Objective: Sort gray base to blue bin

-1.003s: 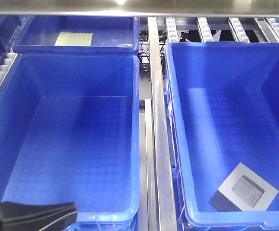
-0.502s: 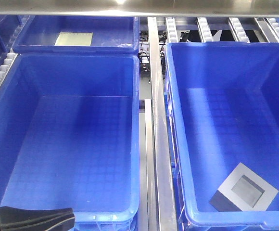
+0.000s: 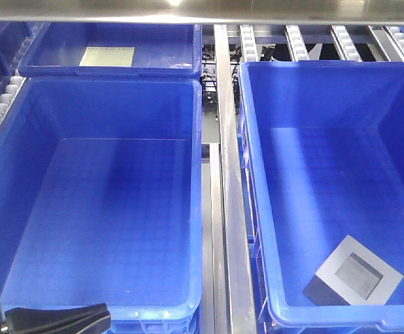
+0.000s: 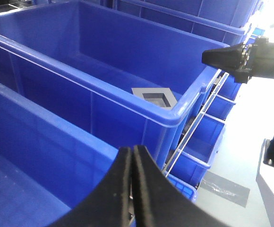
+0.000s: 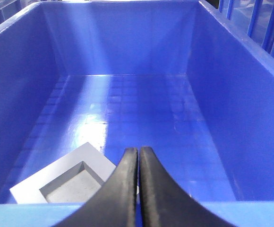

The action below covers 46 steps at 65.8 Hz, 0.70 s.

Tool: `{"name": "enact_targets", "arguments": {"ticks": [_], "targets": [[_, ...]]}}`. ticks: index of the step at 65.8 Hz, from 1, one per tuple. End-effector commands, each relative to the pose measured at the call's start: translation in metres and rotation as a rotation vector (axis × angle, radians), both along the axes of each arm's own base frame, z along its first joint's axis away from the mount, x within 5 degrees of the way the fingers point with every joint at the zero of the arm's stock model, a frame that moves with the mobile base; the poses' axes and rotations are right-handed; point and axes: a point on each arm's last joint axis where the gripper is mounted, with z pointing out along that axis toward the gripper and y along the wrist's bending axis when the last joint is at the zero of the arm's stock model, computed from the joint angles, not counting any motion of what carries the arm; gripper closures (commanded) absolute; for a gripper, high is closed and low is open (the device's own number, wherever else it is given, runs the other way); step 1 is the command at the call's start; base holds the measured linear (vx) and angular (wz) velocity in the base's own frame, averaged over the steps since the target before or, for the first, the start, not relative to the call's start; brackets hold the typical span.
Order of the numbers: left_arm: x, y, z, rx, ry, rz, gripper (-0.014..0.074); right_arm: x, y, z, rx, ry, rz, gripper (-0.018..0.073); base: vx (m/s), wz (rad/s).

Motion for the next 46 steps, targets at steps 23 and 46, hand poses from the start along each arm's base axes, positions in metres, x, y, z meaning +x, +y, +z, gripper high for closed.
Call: {"name": "enact_targets", "arguments": {"ticks": [23, 46], "targets": [[-0.009, 0.059, 0.0, -0.19, -0.193, 0.319, 0.0594, 0.002, 0.0, 0.003, -0.02, -0.036, -0.002, 0.0564, 0.0, 0.0], [-0.021, 0.1, -0.041, -0.09, -0.285, 0.817, 0.0594, 0.002, 0.0, 0.003, -0.02, -0.036, -0.002, 0.0564, 0.0, 0.0]]}}
